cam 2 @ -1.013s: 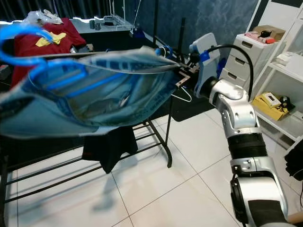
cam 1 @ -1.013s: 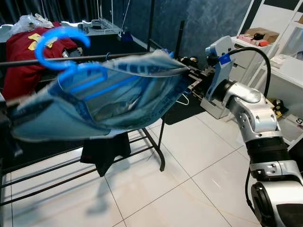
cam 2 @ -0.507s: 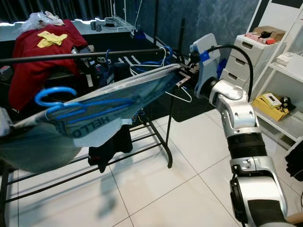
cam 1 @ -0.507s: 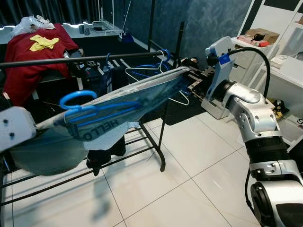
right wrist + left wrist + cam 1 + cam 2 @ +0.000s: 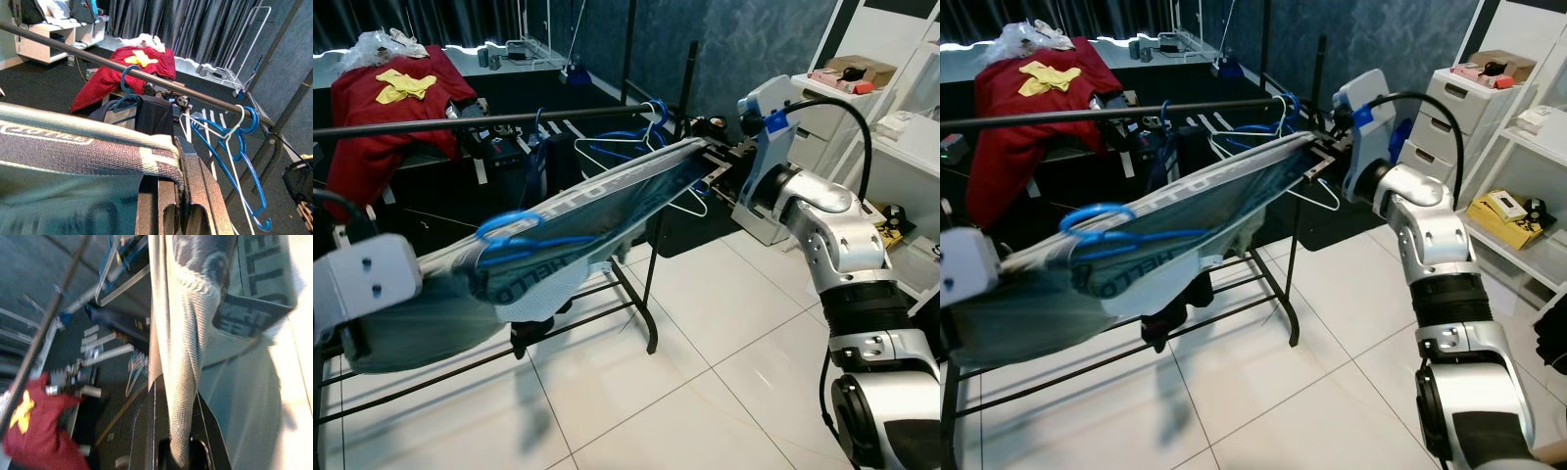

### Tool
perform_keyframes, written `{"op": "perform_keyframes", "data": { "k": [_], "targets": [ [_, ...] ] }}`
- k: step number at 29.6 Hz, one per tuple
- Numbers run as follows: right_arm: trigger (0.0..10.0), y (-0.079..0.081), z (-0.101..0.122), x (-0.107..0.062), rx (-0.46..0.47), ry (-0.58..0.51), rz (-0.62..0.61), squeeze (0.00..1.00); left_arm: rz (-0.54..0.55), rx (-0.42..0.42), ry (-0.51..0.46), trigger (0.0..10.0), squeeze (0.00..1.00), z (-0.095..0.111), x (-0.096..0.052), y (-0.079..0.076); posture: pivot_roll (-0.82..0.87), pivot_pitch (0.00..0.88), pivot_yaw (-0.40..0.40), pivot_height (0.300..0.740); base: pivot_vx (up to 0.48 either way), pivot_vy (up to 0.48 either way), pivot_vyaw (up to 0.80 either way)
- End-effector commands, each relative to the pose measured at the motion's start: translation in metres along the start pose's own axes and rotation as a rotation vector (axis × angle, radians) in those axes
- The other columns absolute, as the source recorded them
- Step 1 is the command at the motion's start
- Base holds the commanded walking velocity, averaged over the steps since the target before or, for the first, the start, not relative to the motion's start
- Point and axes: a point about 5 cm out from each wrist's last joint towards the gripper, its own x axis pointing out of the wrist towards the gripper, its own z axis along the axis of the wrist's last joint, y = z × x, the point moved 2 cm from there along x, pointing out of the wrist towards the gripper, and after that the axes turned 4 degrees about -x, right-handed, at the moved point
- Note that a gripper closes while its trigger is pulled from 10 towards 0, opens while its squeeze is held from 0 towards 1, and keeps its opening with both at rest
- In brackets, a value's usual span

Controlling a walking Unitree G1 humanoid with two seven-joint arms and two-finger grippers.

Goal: Hang hanger

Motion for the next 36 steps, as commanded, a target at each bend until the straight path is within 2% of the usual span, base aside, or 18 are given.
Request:
{"op": "perform_keyframes", "data": {
  "k": [1, 2, 5, 7, 9, 18, 19, 20, 21, 22, 25, 26, 27, 29, 30, 31, 35, 36],
  "targets": [
    [0.0, -0.014, -0.001, -0.008, -0.011, 0.007, -0.065, 0.00, 0.042, -0.045, -0.096, 10.0, 0.00, 0.011, -0.006, 0.009, -0.03, 0.000, -0.063, 0.740, 0.000, 0.000, 0.00],
    [0.0, -0.016, -0.005, -0.009, -0.017, 0.031, -0.076, 0.00, 0.087, -0.107, -0.233, 10.0, 0.00, 0.026, -0.015, 0.021, -0.02, 0.000, -0.059, 0.740, 0.000, 0.000, 0.00],
    [0.0, -0.018, -0.008, -0.010, -0.021, 0.047, -0.083, 0.00, 0.111, -0.146, -0.323, 10.0, 0.00, 0.036, -0.022, 0.029, -0.02, 0.000, -0.059, 0.740, 0.000, 0.000, 0.00],
    [0.0, -0.014, -0.025, -0.013, -0.025, 0.124, -0.075, 0.00, 0.143, -0.236, -0.566, 10.0, 0.00, 0.057, -0.036, 0.039, -0.04, 0.000, -0.068, 0.740, 0.000, 0.000, 0.00],
    [0.0, -0.011, -0.031, -0.013, -0.021, 0.150, -0.060, 0.00, 0.146, -0.255, -0.633, 10.0, 0.00, 0.063, -0.037, 0.041, -0.04, 0.000, -0.068, 0.740, 0.000, 0.000, 0.00],
    [0.0, 0.003, -0.040, -0.010, 0.014, 0.182, -0.015, 0.00, 0.144, -0.303, -0.726, 10.0, 0.00, 0.067, -0.027, 0.042, -0.06, 0.000, -0.066, 0.740, 0.000, 0.000, 0.00],
    [0.0, 0.006, -0.041, -0.010, 0.024, 0.187, -0.010, 0.00, 0.150, -0.314, -0.733, 10.0, 0.00, 0.065, -0.024, 0.043, -0.06, 0.000, -0.065, 0.740, 0.000, 0.000, 0.00],
    [0.0, 0.022, -0.039, -0.005, 0.045, 0.167, 0.048, 0.00, 0.202, -0.342, -0.727, 10.0, 0.00, 0.066, -0.004, 0.044, -0.06, 0.000, -0.065, 0.740, 0.000, 0.000, 0.00],
    [0.0, 0.022, -0.039, -0.005, 0.045, 0.167, 0.048, 0.00, 0.202, -0.342, -0.727, 10.0, 0.00, 0.066, -0.004, 0.044, -0.06, 0.000, -0.065, 0.740, 0.000, 0.000, 0.00],
    [0.0, 0.030, -0.037, -0.004, 0.061, 0.152, 0.081, 0.00, 0.217, -0.340, -0.687, 10.0, 0.00, 0.065, 0.006, 0.043, -0.06, 0.000, -0.065, 0.740, 0.000, 0.000, 0.00],
    [0.0, 0.034, -0.035, -0.003, 0.070, 0.142, 0.102, 0.00, 0.225, -0.335, -0.657, 10.0, 0.00, 0.064, 0.013, 0.043, -0.06, 0.000, -0.065, 0.740, 0.000, 0.000, 0.00],
    [5.2, 0.045, -0.031, -0.003, 0.091, 0.120, 0.165, 0.02, 0.217, -0.313, -0.550, 10.0, 0.00, 0.057, 0.025, 0.040, -0.07, 0.000, -0.063, 0.740, 0.000, 0.000, 0.00],
    [10.0, 0.055, -0.028, -0.004, 0.102, 0.105, 0.238, 0.87, 0.216, -0.267, -0.434, 10.0, 0.00, 0.048, 0.035, 0.038, -0.07, 0.000, -0.062, 0.740, 0.000, 0.000, 0.00],
    [10.0, 0.055, -0.028, -0.004, 0.102, 0.105, 0.238, 0.87, 0.216, -0.267, -0.434, 10.0, 0.00, 0.048, 0.035, 0.038, -0.07, 0.000, -0.062, 0.740, 0.000, 0.000, 0.00],
    [10.0, 0.065, -0.027, -0.009, 0.106, 0.103, 0.327, 1.00, 0.223, -0.206, -0.306, 10.0, 0.00, 0.037, 0.041, 0.039, -0.07, 0.000, -0.059, 0.740, 0.000, 0.000, 0.00],
    [10.0, 0.065, -0.027, -0.009, 0.106, 0.103, 0.327, 1.00, 0.223, -0.206, -0.306, 10.0, 0.00, 0.037, 0.041, 0.039, -0.07, 0.000, -0.059, 0.740, 0.000, 0.000, 0.00],
    [10.0, 0.076, -0.027, -0.024, 0.108, 0.114, 0.469, 1.00, 0.228, -0.104, -0.108, 10.0, 0.00, 0.017, 0.040, 0.044, -0.06, 0.000, -0.051, 0.740, 0.000, 0.000, 0.00],
    [10.0, 0.074, -0.029, -0.041, 0.094, 0.134, 0.553, 1.00, 0.222, -0.022, 0.021, 10.0, 0.00, 0.002, 0.033, 0.049, -0.06, 0.000, -0.048, 0.740, 0.000, 0.000, 0.00]
  ]
}}
